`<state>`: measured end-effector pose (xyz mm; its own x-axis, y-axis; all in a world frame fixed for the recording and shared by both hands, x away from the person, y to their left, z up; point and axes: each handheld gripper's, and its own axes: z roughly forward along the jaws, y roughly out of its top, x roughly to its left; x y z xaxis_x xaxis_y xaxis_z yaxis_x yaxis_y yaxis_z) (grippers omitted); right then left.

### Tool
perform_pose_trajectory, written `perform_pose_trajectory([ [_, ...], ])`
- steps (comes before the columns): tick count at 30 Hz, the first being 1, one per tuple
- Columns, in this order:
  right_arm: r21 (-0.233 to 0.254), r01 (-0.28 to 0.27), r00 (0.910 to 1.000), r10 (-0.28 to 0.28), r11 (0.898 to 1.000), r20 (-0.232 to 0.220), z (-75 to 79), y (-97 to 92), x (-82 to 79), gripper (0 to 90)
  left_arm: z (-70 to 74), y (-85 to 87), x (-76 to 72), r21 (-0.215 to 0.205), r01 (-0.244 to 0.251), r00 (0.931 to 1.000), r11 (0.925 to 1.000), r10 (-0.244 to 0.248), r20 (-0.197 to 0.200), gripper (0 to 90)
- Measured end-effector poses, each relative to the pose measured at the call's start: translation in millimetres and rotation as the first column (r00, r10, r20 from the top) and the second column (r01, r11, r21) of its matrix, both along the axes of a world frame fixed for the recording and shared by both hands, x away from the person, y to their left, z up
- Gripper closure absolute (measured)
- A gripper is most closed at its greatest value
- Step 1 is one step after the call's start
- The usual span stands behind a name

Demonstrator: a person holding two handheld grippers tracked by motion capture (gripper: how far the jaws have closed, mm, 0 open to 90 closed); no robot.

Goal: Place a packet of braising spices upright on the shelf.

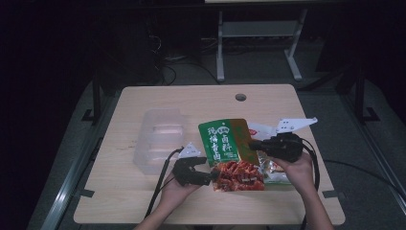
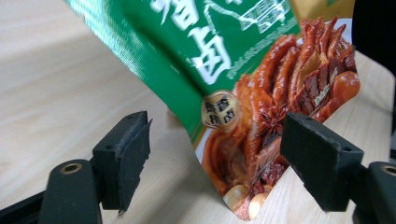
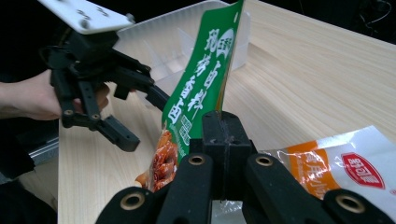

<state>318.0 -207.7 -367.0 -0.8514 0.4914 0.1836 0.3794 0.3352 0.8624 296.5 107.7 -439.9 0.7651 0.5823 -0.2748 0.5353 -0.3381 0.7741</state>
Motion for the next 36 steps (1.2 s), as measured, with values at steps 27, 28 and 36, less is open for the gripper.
perform_pose_trajectory([
  [27, -0.052, -0.039, 0.9966, 0.035, 0.998, -0.074, -15.6, 2.0, 4.4, 89.3, 4.8, 1.4, -3.6, 0.009, 0.046, 0.9956, 0.9989, -0.047, 0.081, 86.8],
  [28, -0.048, -0.039, 0.9960, 0.035, 0.998, -0.082, -17.3, 2.3, 5.0, 88.9, 5.4, 1.9, -4.1, 0.019, 0.050, 0.9948, 0.9986, -0.052, 0.088, 86.8],
  [36, -0.029, -0.074, 0.9848, 0.069, 0.997, -0.160, -25.2, 13.3, 10.9, 76.2, 8.5, 0.3, -11.2, 0.071, 0.076, 0.9869, 0.9945, -0.085, 0.137, 87.4],
])
